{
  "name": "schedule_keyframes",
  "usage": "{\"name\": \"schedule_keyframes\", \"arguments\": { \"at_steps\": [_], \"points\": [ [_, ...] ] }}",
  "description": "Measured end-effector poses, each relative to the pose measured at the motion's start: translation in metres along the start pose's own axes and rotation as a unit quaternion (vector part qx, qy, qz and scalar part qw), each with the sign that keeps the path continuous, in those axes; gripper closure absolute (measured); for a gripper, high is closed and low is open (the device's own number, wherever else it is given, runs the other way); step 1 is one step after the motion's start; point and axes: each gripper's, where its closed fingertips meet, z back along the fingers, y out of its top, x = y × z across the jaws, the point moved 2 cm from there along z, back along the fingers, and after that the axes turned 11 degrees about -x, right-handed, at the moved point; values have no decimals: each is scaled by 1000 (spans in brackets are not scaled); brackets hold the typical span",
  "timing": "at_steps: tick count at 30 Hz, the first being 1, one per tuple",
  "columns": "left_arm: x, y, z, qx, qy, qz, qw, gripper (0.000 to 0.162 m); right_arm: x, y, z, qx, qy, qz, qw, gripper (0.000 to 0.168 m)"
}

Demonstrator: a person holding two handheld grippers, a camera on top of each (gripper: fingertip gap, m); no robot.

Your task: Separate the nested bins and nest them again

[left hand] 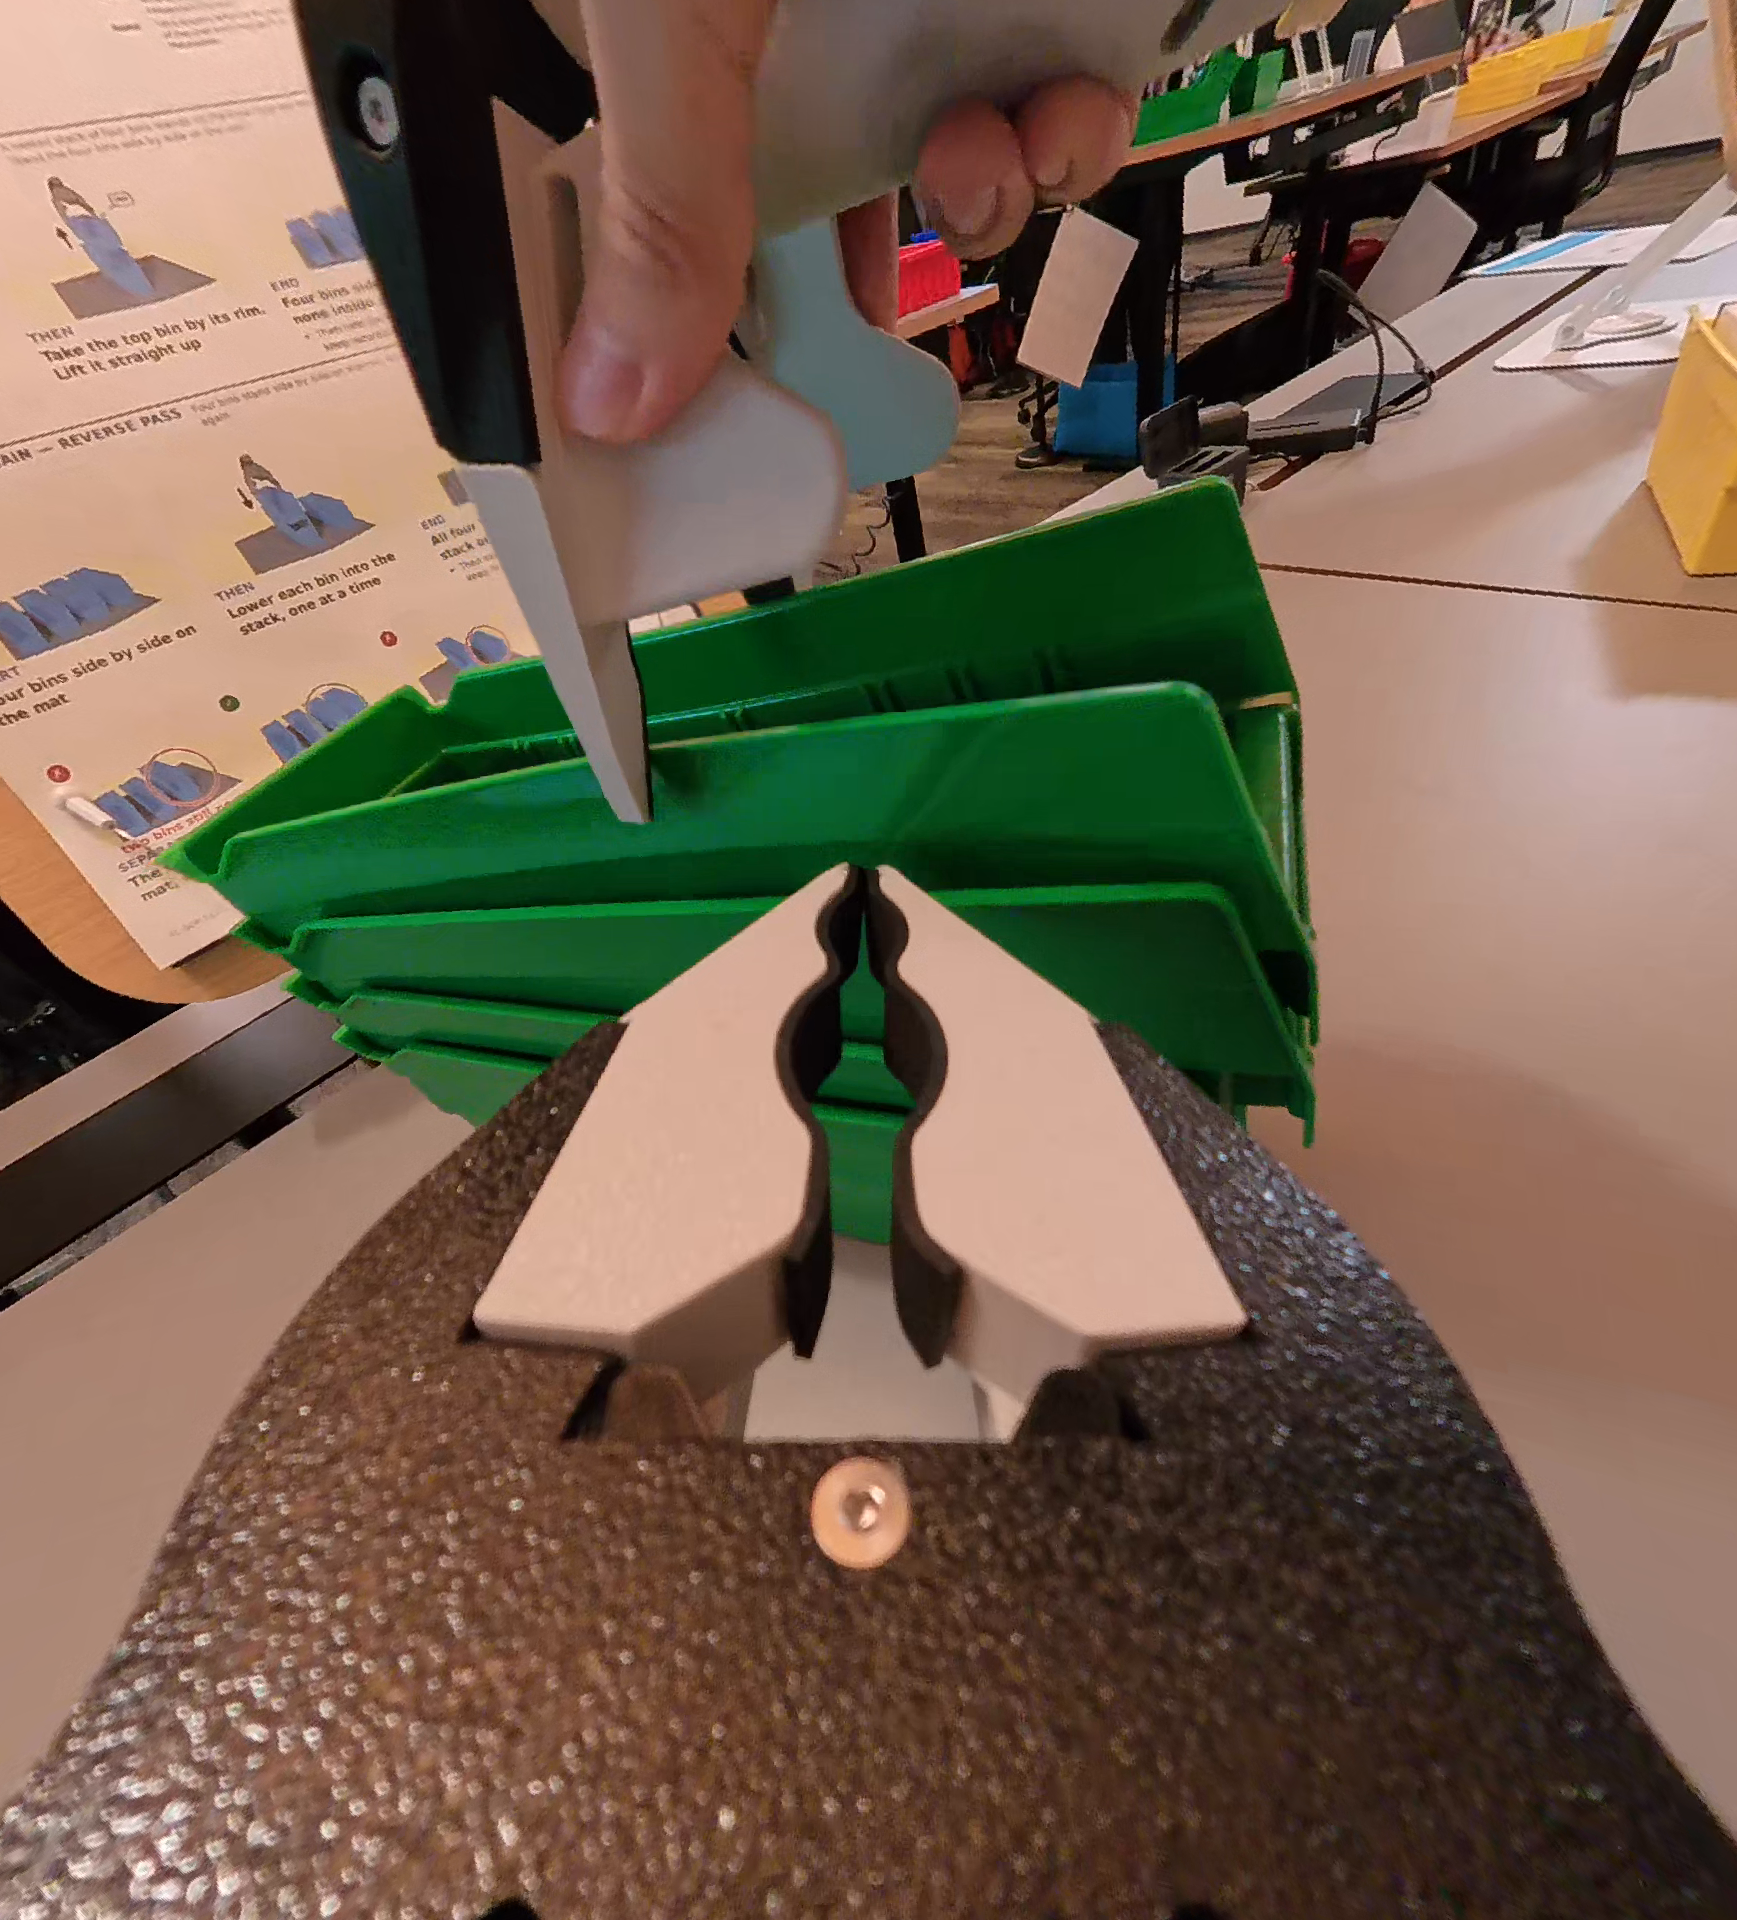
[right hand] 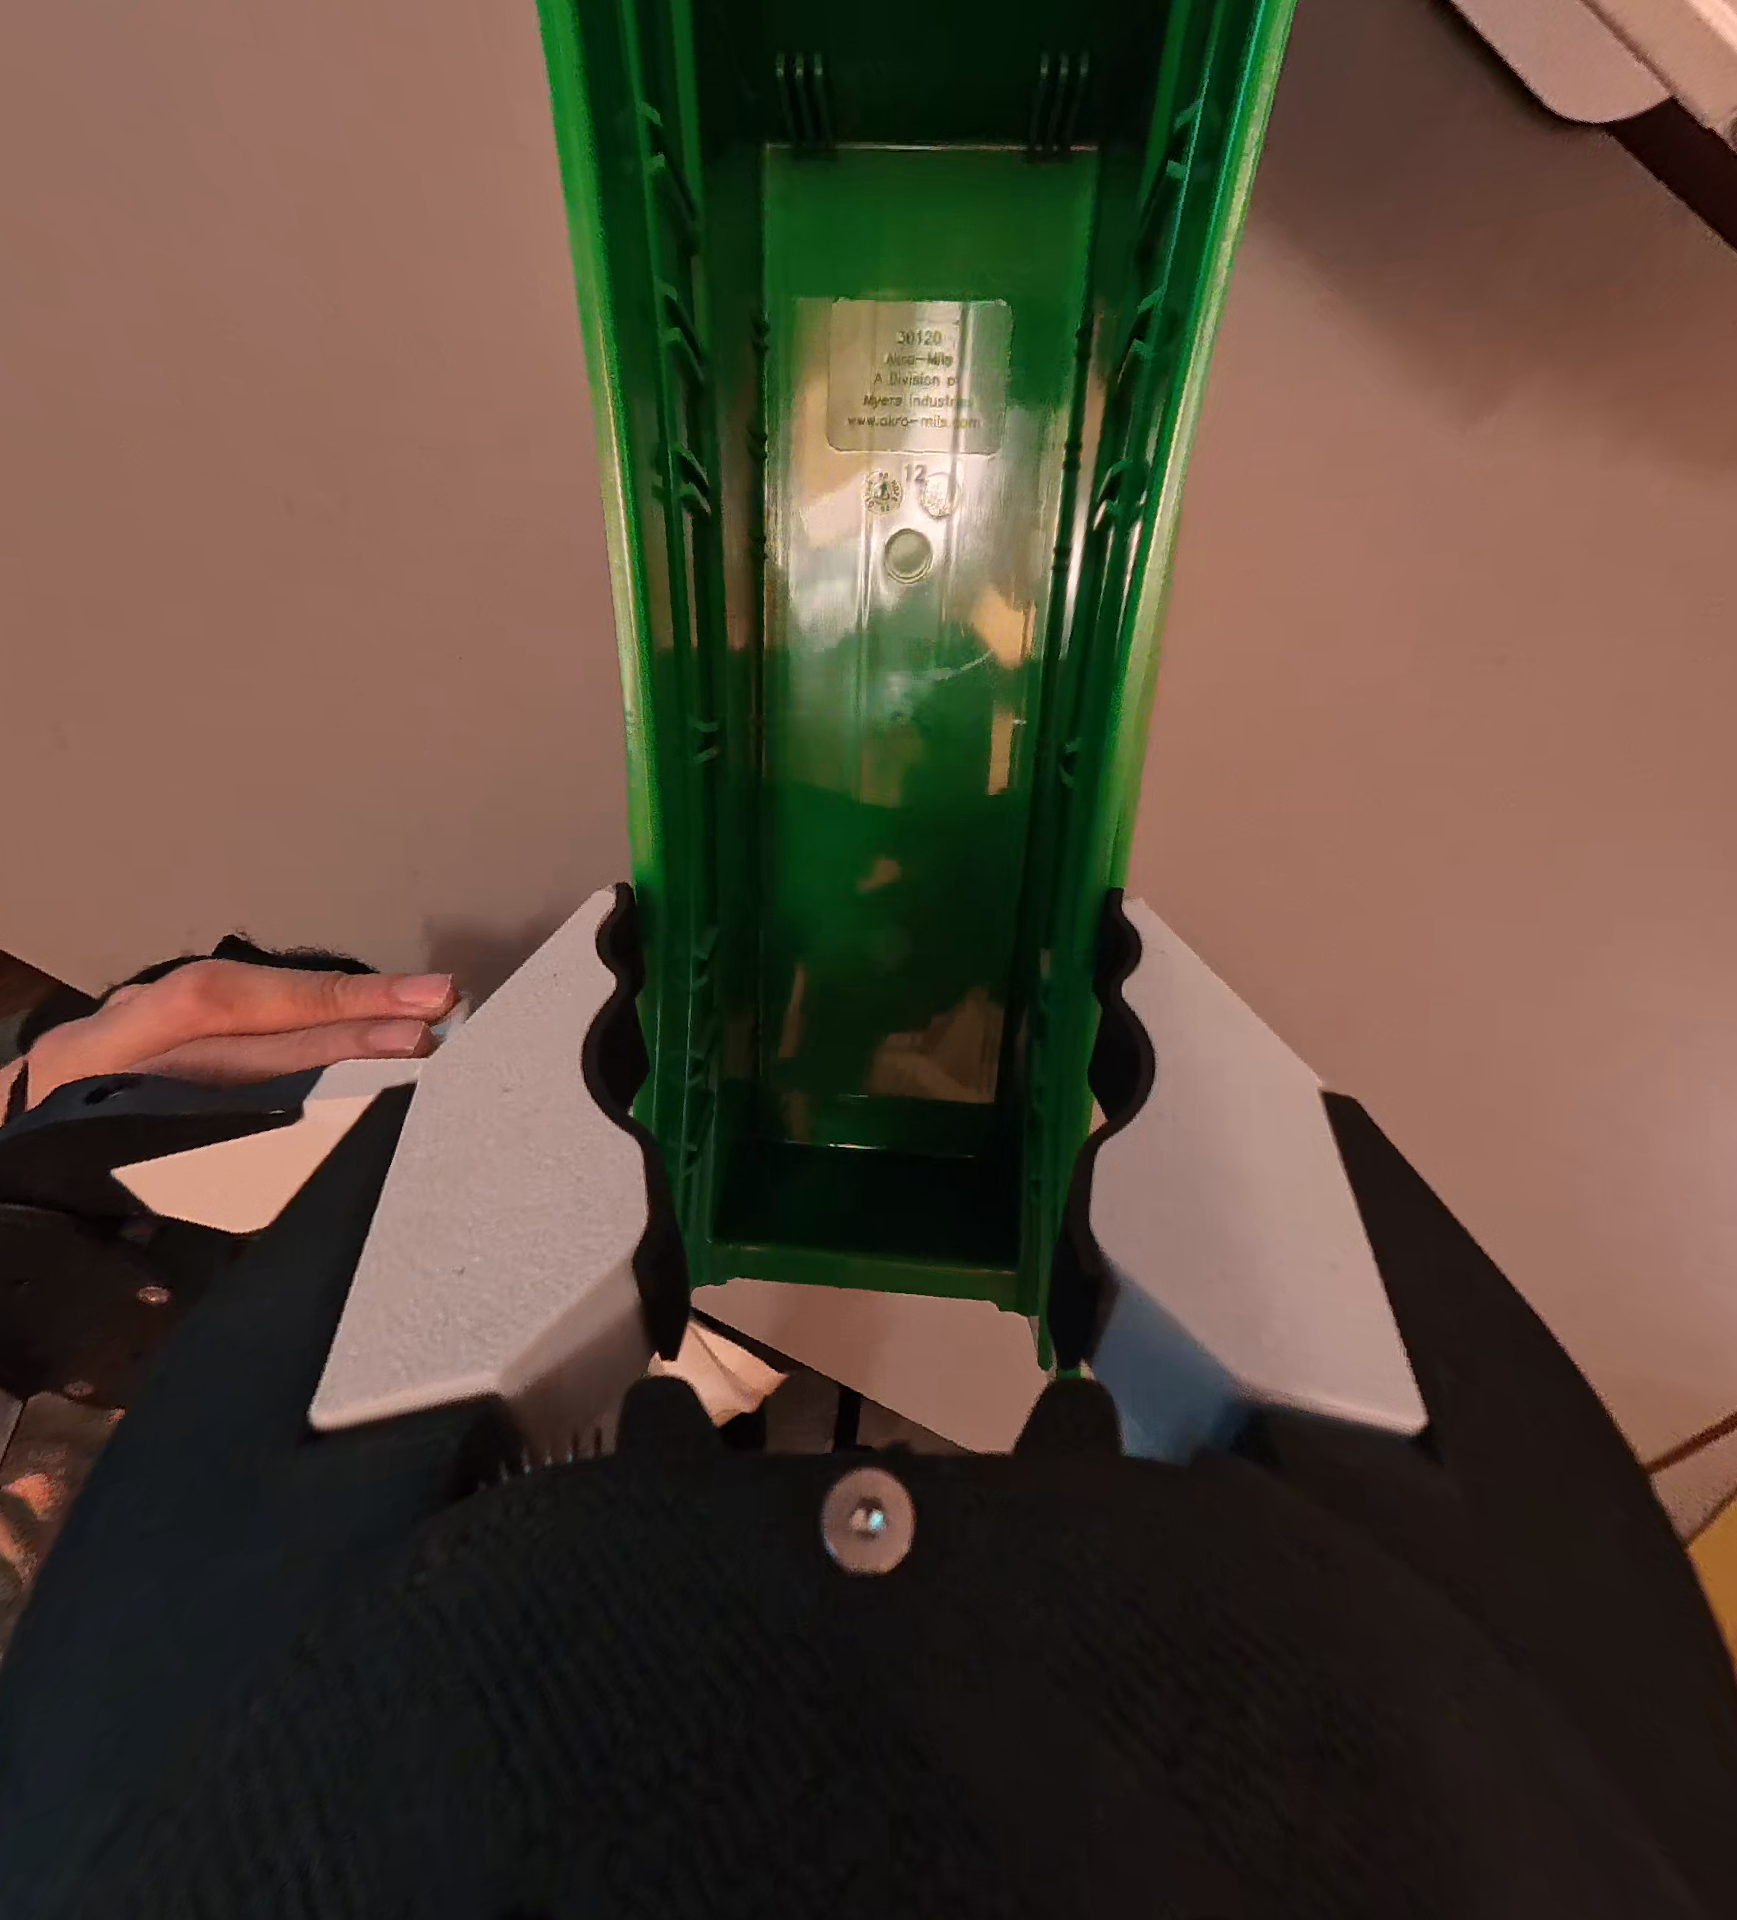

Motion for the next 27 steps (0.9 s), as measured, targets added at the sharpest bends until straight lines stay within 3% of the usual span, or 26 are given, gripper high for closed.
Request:
{"name": "schedule_keyframes", "arguments": {
  "at_steps": [7, 20, 24, 27],
  "points": [
    [-3, 0, 1, 2, 8, 3, 1000, 162, -15, 2, 11, 13, -23, 32, 999, 82],
    [-18, 1, 8, 6, 25, 14, 1000, 162, -12, 6, 35, 61, 17, 23, 998, 80],
    [-22, -1, 8, 0, 24, 20, 1000, 162, -10, -8, 12, -17, 8, 23, 1000, 75],
    [-25, -1, 9, 1, 27, 22, 999, 162, -9, -6, 13, -12, 13, 16, 1000, 71]
  ]
}}
